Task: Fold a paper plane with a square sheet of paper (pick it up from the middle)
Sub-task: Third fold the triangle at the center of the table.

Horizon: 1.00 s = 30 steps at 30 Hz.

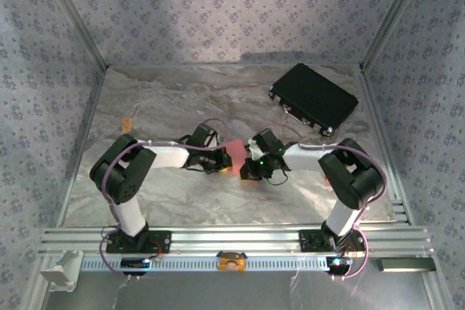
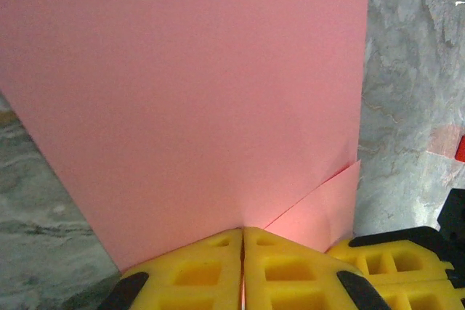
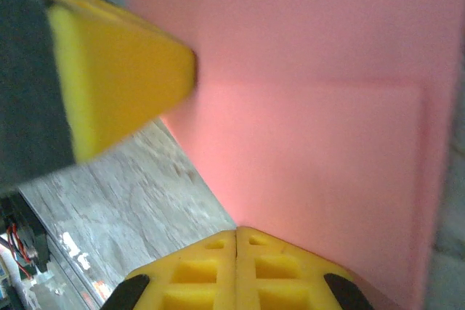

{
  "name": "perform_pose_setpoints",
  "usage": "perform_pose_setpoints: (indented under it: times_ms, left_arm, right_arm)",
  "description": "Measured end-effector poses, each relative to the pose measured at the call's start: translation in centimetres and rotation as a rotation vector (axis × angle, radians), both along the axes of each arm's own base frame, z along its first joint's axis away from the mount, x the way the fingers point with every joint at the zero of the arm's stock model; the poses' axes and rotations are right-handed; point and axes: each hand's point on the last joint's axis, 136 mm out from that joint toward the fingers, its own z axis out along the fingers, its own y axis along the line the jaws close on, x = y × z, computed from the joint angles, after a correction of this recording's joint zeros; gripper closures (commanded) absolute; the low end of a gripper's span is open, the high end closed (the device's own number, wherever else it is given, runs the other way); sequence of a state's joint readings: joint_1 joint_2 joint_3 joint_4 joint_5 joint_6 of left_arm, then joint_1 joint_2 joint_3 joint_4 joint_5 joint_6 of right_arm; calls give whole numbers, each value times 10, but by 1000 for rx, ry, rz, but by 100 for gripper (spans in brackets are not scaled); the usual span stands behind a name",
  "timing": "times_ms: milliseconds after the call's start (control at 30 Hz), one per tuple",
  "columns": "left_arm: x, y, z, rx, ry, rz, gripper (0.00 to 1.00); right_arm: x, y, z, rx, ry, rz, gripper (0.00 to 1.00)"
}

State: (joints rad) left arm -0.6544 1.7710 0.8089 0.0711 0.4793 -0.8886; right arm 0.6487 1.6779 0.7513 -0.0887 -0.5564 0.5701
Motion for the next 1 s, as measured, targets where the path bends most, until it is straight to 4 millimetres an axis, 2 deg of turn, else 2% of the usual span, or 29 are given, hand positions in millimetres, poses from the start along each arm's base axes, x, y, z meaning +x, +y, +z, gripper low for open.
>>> perform_pose_setpoints:
  times_ms: [133, 300, 467, 567, 667, 867, 1000]
  left_arm:
    - [0, -1, 0, -2, -1, -8, 92]
    - [2, -3, 0, -4, -3, -12, 91]
    - [1, -3, -1, -7, -1, -15, 91]
    - [1, -4, 0, -10, -6, -21, 91]
    - [2, -4, 0, -10, -6, -21, 91]
    - [4, -5, 2, 1, -4, -17, 89]
    - [14, -6, 10, 33, -24, -9, 81]
  right_arm:
    - [-9, -17, -1, 2, 16, -24, 94]
    - [-10, -32, 5, 27, 31, -61, 92]
    - [-4, -25, 28, 85, -10, -39, 91]
    - [7, -19, 32, 87, -27, -26, 91]
    - [15, -16, 23, 71, -15, -24, 94]
    - [1, -25, -3, 11, 56, -27, 100]
    - [-2, -25, -2, 20, 63, -47, 100]
